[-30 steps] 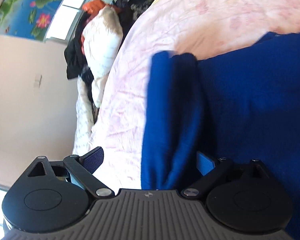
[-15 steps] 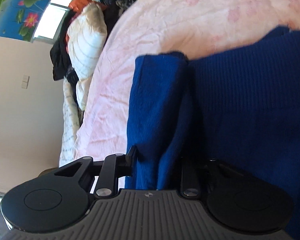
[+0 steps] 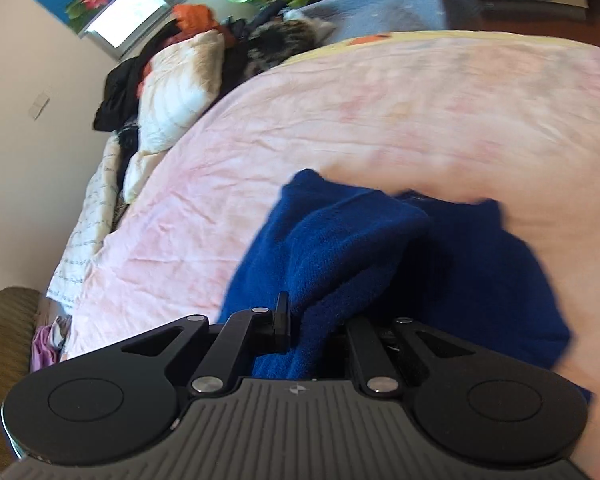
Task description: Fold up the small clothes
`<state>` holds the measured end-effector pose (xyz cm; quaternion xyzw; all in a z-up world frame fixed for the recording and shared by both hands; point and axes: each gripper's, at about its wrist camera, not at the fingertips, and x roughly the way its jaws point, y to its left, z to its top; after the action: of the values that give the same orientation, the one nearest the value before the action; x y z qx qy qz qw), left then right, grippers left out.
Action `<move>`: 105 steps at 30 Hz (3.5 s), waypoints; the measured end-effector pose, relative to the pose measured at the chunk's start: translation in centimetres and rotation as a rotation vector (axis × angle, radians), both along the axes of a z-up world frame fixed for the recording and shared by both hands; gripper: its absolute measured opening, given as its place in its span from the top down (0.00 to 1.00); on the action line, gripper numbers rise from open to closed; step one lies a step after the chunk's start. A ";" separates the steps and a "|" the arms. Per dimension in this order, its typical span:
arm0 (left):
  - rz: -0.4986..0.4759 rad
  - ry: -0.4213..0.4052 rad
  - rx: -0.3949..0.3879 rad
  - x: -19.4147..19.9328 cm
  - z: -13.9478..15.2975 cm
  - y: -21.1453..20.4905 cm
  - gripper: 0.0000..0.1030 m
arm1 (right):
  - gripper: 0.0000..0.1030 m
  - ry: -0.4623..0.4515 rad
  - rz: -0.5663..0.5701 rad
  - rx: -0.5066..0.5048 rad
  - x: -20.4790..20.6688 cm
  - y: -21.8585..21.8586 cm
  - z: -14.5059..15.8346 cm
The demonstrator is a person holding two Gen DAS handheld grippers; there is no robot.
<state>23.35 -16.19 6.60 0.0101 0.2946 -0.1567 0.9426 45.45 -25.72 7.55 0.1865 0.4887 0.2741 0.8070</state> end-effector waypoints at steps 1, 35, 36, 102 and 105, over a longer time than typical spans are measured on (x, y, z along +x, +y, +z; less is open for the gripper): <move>-0.018 0.006 0.005 0.0 -0.5 -0.9 0.89 | 0.87 0.012 -0.021 -0.006 -0.2 -1.1 -0.7; -0.055 -0.172 0.042 -2.2 1.2 4.5 0.30 | 0.47 0.030 -0.355 0.193 3.2 -7.3 -3.4; -0.037 -0.203 0.080 -1.6 1.0 4.3 0.30 | 0.53 0.031 -0.348 0.175 3.7 -6.8 -3.7; 0.091 0.627 -0.618 8.6 -7.7 16.0 0.80 | 0.75 0.060 -0.141 0.239 3.5 -8.0 -7.5; 0.051 0.614 -0.642 8.9 -6.3 16.0 0.82 | 0.75 0.041 -0.151 0.264 3.2 -8.3 -6.9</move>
<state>32.22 -0.15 0.34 -0.3372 0.4973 -0.2128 0.7705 48.64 -33.98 0.61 0.3327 0.4494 0.2704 0.7838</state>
